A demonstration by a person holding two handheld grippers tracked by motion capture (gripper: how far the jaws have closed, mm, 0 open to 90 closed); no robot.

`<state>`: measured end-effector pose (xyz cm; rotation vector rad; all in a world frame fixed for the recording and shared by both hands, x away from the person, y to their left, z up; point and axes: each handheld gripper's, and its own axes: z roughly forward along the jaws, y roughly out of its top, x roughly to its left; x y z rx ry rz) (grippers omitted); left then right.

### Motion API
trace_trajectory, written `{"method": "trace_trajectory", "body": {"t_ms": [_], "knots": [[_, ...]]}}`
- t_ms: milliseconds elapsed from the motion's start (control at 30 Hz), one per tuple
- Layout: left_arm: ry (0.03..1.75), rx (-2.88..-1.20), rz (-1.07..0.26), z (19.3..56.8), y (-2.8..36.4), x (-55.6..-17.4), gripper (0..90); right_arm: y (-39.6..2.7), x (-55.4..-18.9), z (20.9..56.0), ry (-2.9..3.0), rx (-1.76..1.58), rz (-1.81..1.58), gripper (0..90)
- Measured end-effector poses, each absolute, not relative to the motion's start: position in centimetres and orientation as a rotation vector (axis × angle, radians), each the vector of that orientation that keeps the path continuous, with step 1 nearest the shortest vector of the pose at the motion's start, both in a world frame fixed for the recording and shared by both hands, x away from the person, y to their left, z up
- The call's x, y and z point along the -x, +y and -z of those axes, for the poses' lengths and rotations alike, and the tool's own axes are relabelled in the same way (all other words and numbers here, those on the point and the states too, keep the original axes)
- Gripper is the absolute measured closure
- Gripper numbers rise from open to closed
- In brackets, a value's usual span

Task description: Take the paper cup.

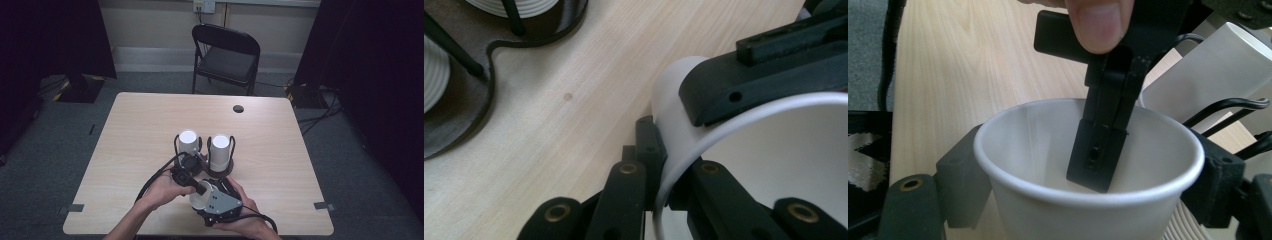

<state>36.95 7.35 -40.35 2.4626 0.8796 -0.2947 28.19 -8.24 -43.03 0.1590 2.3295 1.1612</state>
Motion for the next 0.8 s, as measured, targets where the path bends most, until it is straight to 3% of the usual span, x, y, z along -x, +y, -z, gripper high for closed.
{"method": "trace_trajectory", "body": {"t_ms": [800], "knots": [[0.887,-2.416,0.309,39.95,7.33,-36.77,86.2,-8.49,-28.34,42.74,2.328,-0.190,-1.193,22.8]]}}
